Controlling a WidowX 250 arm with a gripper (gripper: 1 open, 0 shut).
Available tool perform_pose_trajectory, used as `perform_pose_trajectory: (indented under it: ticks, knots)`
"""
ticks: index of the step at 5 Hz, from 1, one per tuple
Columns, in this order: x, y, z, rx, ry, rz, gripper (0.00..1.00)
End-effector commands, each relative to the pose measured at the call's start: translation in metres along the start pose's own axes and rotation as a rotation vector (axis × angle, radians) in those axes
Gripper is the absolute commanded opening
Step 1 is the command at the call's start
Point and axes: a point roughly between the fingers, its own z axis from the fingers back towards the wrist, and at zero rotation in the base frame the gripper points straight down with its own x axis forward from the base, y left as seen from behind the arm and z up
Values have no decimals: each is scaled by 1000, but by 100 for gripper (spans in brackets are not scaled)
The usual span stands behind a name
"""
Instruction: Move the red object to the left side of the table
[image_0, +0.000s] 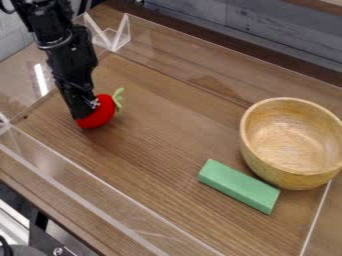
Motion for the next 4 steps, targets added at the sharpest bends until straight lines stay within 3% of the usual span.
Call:
perform_pose_trajectory:
  ticks: [1,4]
  knots:
    - [8,17,5,26,-22,14,0]
    - [8,31,-9,-33,-12,41,0]
